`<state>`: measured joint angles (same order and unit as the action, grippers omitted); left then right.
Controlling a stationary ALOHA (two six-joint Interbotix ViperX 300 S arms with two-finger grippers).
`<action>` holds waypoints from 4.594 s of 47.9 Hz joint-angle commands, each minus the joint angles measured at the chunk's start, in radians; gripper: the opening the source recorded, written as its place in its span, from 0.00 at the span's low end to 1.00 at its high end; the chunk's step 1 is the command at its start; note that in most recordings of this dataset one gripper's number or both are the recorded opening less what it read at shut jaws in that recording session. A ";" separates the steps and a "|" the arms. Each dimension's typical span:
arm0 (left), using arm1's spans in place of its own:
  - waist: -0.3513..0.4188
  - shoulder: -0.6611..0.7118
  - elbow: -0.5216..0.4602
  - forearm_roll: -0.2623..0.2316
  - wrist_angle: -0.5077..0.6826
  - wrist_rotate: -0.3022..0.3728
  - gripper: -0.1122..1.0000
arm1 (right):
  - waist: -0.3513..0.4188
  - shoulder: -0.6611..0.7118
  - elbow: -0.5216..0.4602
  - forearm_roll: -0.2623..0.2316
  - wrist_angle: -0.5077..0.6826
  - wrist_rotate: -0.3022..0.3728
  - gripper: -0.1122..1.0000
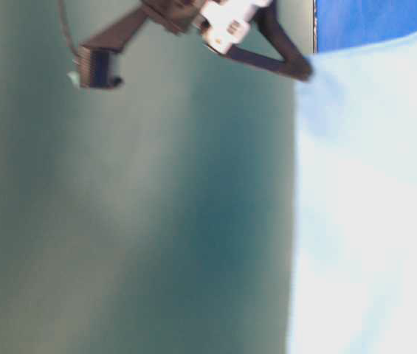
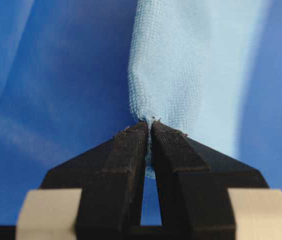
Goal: Fold the light blue towel.
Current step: 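Grasp both ends of the folded strip and lift it, then swing the lifted strip vertical, left gripper moving down, right gripper up, then lay the strip down vertically and open both grippers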
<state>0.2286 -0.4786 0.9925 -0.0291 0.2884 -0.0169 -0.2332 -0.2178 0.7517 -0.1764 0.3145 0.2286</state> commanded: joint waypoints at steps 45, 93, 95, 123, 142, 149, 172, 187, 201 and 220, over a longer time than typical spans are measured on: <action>-0.156 0.026 -0.123 0.002 -0.141 0.000 0.12 | -0.130 -0.175 0.011 -0.072 0.066 0.012 0.12; -0.362 0.512 -0.518 0.003 -0.368 0.040 0.12 | -0.252 0.176 -0.345 -0.184 -0.029 -0.005 0.12; -0.362 0.515 -0.518 0.002 -0.376 0.040 0.12 | -0.253 0.175 -0.341 -0.184 -0.026 -0.003 0.12; -0.354 0.776 -0.850 0.002 -0.420 0.110 0.12 | -0.347 -0.075 -0.060 -0.184 -0.003 -0.002 0.12; -0.350 0.864 -0.853 0.002 -0.535 0.104 0.12 | -0.341 -0.054 -0.040 -0.184 0.031 -0.031 0.12; -0.351 0.842 -0.764 -0.008 -0.583 0.089 0.12 | -0.325 0.044 -0.077 -0.184 -0.037 -0.031 0.12; -0.382 0.741 -0.483 -0.009 -0.589 -0.058 0.12 | -0.259 0.288 -0.267 -0.184 -0.117 -0.035 0.12; -0.383 0.723 -0.433 -0.008 -0.581 -0.080 0.12 | -0.255 0.308 -0.273 -0.183 -0.144 -0.035 0.12; -0.376 0.724 -0.439 -0.008 -0.563 -0.080 0.20 | -0.239 0.324 -0.273 -0.184 -0.156 -0.040 0.15; -0.374 0.611 -0.402 -0.005 -0.403 -0.071 0.86 | -0.239 0.276 -0.258 -0.187 -0.156 -0.044 0.61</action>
<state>-0.1442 0.2102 0.5890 -0.0383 -0.1672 -0.0905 -0.4740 0.1089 0.4985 -0.3620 0.1626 0.1856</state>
